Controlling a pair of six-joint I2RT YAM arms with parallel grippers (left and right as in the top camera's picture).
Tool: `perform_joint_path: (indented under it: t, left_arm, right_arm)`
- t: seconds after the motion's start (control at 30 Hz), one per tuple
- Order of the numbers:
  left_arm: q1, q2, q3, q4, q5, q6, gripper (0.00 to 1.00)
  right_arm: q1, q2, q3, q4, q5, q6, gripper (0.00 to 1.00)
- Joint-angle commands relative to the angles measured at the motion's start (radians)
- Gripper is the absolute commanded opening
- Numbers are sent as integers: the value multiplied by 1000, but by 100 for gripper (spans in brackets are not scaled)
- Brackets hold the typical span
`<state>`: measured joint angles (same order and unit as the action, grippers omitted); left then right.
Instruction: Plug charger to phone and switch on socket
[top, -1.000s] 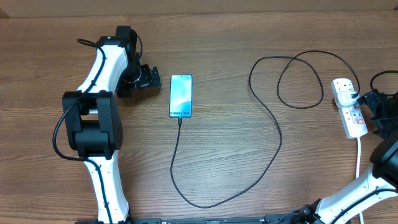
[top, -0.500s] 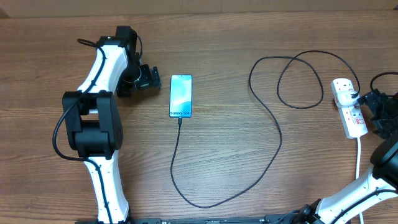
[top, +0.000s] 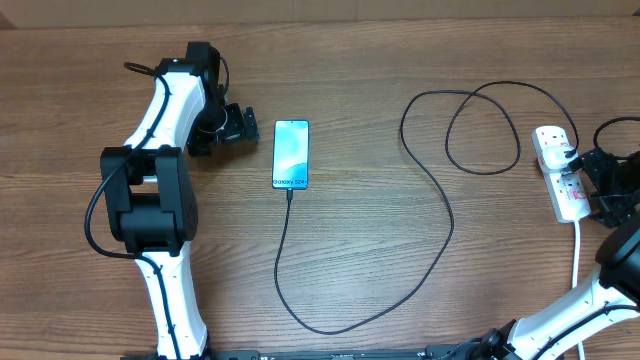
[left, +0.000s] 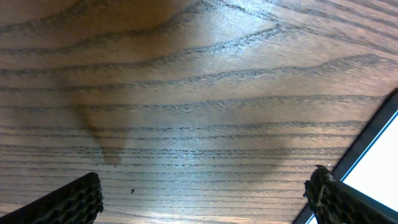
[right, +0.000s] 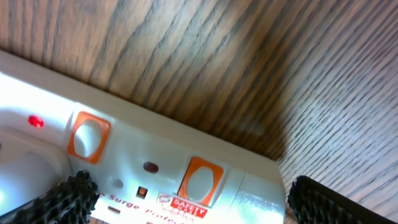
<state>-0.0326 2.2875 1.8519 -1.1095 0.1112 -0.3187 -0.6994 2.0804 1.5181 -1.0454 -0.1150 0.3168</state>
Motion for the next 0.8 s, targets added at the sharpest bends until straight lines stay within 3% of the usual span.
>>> perform_joint_path:
  t: [0.0, 0.27, 0.77]
  left_arm:
    - [-5, -2, 0, 1, -4, 0, 100]
    - [-5, -2, 0, 1, -4, 0, 100]
    - [-5, -2, 0, 1, -4, 0, 100]
  right_arm:
    - [16, 9, 33, -33, 36, -7, 100]
    - [25, 6, 178, -163, 24, -8, 100]
    - [95, 7, 135, -248, 84, -37, 100]
